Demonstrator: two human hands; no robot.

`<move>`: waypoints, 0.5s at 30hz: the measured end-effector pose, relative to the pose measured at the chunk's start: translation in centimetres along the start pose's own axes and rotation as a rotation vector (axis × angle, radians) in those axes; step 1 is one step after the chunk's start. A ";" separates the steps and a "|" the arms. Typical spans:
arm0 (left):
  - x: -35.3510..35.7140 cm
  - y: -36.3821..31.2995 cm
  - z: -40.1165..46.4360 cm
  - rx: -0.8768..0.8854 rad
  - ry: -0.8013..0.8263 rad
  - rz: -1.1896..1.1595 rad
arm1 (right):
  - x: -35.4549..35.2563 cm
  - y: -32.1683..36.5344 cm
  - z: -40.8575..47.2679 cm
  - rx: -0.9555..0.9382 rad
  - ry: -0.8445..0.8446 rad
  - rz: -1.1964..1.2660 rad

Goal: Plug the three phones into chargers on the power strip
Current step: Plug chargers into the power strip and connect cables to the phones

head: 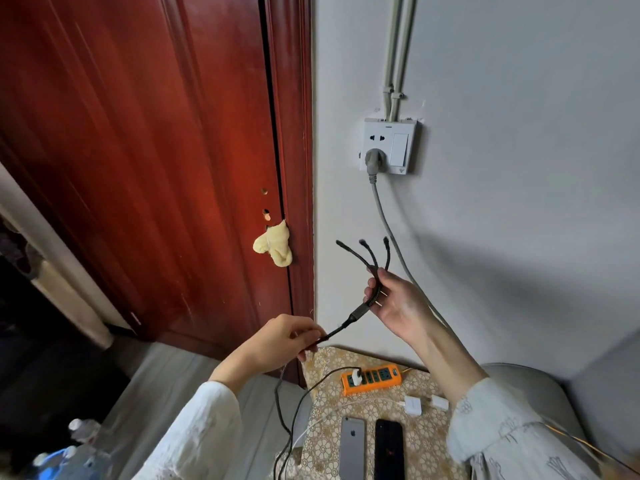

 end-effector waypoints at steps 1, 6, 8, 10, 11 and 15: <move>-0.3 -0.1 0.1 -0.001 -0.046 0.002 | 0.5 0.3 -0.3 -0.035 0.028 -0.031; -4.2 -1.3 0.6 -0.002 -0.416 -0.228 | 3.0 -0.3 -2.7 -0.114 0.213 -0.359; -3.9 -0.8 1.1 -0.089 -0.374 -0.544 | 3.5 -1.2 -3.5 -0.138 0.270 -0.485; -3.1 -1.1 1.5 -0.124 -0.299 -0.758 | 3.8 -1.9 -4.0 -0.145 0.293 -0.557; -3.3 -1.3 1.6 -0.107 -0.310 -0.794 | 3.9 -2.1 -4.1 -0.153 0.297 -0.585; -4.3 -1.7 1.3 -0.014 -0.426 -0.862 | 4.2 -1.9 -4.5 -0.219 0.280 -0.681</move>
Point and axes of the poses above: each hand's wrist, its own z-axis towards the middle knuckle, its own x-axis out of the palm, y = z × x, the point moved 10 cm from there along z, towards the middle knuckle, and after that the axes turned 5 degrees about -z, right-handed, at the moved point
